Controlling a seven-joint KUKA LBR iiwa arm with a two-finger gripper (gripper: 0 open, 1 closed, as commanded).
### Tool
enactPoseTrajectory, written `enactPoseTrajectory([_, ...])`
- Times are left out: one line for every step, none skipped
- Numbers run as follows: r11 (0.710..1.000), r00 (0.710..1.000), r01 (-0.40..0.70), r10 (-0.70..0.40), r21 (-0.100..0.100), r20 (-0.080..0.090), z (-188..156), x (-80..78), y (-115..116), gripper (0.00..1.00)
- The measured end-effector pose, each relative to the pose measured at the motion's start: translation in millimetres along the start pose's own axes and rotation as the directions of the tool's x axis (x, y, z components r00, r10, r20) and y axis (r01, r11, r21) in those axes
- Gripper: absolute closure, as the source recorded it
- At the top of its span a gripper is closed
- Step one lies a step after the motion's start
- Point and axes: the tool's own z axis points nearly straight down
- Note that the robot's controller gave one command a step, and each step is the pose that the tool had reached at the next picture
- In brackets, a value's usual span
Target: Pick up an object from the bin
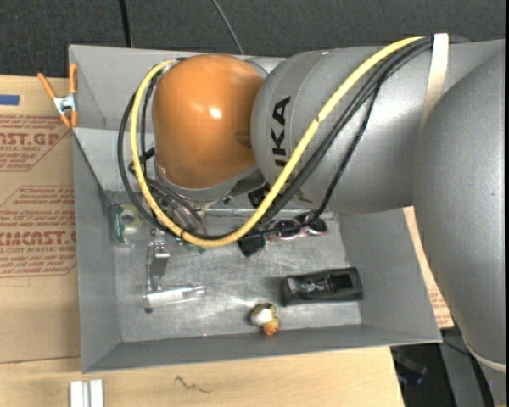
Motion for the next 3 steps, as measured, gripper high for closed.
enactPoseTrajectory([1.0, 1.0, -0.002, 0.002, -0.002, 0.008, -4.6, -2.1, -1.4, 0.0])
enactPoseTrajectory([0.994, 0.994, 0.113, -0.113, -0.001, 0.01, 49.9, 10.9, -18.3, 0.0])
enactPoseTrajectory([0.963, 0.963, 0.271, -0.271, 0.001, 0.006, 69.5, 41.5, -55.9, 0.0])
